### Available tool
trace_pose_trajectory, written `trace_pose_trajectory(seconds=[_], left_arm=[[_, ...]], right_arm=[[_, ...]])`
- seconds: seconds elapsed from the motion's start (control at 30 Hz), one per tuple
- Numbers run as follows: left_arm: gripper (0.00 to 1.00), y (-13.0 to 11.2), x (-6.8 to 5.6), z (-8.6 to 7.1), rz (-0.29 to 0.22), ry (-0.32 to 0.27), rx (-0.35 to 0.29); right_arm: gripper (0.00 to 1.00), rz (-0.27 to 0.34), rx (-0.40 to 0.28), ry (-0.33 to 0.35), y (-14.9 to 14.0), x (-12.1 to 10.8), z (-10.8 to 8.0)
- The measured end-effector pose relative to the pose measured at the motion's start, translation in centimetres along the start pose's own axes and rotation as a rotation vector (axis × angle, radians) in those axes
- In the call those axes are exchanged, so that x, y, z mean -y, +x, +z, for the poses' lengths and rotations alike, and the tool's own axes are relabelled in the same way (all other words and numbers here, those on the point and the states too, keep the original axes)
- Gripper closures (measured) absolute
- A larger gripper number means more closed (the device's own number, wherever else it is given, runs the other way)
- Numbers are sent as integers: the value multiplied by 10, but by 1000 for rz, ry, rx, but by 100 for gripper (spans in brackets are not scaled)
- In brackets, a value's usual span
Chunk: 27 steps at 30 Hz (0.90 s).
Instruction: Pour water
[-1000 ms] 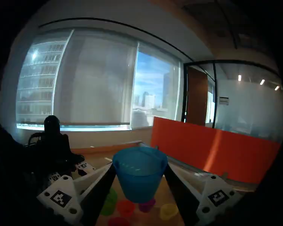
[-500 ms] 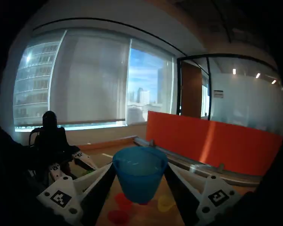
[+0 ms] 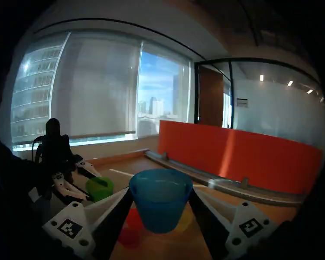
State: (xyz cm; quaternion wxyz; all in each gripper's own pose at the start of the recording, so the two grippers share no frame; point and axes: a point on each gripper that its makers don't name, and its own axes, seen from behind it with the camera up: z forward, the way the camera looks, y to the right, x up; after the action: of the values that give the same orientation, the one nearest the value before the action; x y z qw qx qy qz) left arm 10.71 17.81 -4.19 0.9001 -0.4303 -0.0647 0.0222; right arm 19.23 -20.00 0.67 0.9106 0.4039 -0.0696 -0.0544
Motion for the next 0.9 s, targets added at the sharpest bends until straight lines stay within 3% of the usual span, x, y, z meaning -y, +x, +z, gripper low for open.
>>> trace_pose_trajectory(seconds=[0.5,0.9], left_arm=[[15,-50,-3,-6,31,-14,150],[15,-88,-7,-6,52,-36,268]], right_arm=[[10,0,66,-4,-38,-5,-7],[11,11,135,34,-74,5,-6]])
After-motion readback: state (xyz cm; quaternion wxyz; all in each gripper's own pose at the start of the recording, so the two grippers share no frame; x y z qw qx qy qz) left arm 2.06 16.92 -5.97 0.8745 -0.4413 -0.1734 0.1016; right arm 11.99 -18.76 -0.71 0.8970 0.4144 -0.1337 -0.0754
